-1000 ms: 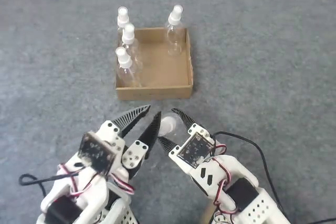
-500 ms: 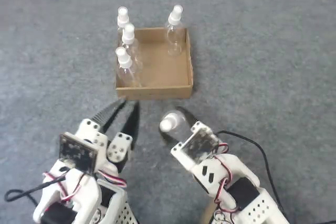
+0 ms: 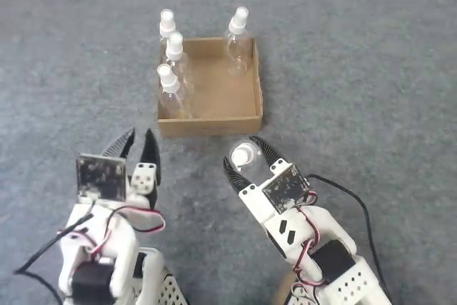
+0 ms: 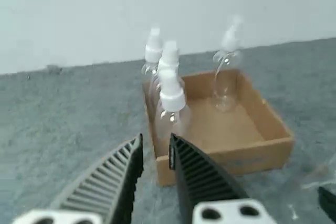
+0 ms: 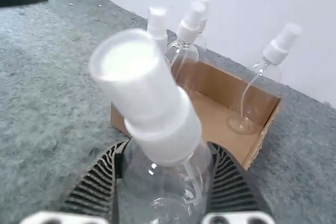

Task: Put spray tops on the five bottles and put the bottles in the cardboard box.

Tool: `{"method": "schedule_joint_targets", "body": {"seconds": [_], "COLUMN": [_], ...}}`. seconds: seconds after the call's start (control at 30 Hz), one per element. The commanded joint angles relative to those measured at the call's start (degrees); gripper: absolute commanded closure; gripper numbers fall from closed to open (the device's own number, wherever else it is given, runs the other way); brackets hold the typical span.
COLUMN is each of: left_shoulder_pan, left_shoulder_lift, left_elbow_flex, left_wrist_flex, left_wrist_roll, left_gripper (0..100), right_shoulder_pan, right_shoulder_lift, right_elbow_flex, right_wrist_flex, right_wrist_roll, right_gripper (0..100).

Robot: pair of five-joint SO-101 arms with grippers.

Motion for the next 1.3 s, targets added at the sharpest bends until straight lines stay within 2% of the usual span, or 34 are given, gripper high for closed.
{"method": "schedule_joint_targets", "body": {"seconds": [0.0, 0.17, 0.4, 0.97, 1.27], "left_shoulder_pan": [-8.5, -12.3, -13.5, -13.1, -13.1], "left_shoulder_lift": [-1.0, -1.0, -1.0, -1.0, -1.0], "left_elbow_flex": [2.4, 8.7, 17.6, 17.8, 17.9], "left_wrist_flex": [-2.1, -5.6, -14.6, -14.9, -15.0], "left_wrist_roll": [0.2, 4.5, 0.2, 0.4, 0.3], "left_gripper": [93, 93, 93, 93, 93], "right_shoulder_pan": [1.6, 5.7, 5.2, 5.2, 5.4], "right_shoulder_lift": [-1.4, -1.4, -1.4, -0.7, 15.3], "right_elbow_flex": [1.4, 1.1, -11.3, -24.4, -36.0], "right_wrist_flex": [-2.1, -3.6, 7.5, 7.3, 4.9], "right_wrist_roll": [-0.8, -0.9, -4.1, -1.2, -1.3], "right_gripper": [96.1, 96.1, 96.1, 96.1, 96.1]}}
